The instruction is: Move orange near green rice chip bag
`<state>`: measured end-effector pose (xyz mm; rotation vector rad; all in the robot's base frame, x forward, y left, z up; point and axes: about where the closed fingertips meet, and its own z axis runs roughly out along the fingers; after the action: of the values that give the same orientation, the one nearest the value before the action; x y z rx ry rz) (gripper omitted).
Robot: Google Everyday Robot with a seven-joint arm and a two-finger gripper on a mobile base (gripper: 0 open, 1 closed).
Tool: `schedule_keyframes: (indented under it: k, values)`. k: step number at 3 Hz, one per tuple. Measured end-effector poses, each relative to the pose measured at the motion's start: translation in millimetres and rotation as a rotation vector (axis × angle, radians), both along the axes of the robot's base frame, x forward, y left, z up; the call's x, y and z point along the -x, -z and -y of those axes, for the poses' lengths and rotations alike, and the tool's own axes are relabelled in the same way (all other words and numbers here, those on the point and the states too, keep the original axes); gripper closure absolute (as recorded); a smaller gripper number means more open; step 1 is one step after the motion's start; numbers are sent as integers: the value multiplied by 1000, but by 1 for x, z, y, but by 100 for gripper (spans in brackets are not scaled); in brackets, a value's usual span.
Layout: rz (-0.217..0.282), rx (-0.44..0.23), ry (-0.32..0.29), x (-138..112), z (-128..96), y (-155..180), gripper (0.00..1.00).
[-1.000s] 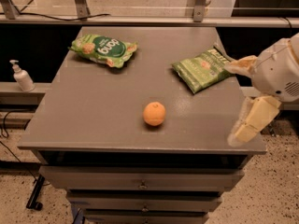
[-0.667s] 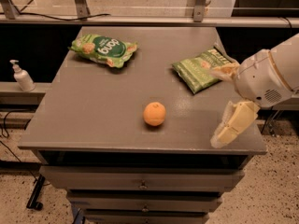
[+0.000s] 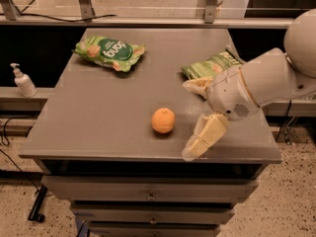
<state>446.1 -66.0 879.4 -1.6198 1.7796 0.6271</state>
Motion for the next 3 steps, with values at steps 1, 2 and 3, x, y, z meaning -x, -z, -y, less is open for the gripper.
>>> schedule_keyframes:
  k: [1, 2, 3]
  values:
    - [-23, -44, -9, -5, -29, 14, 0]
    - [-28, -68, -2, -17, -46, 22, 0]
    - [-25, -77, 12, -29, -50, 33, 17]
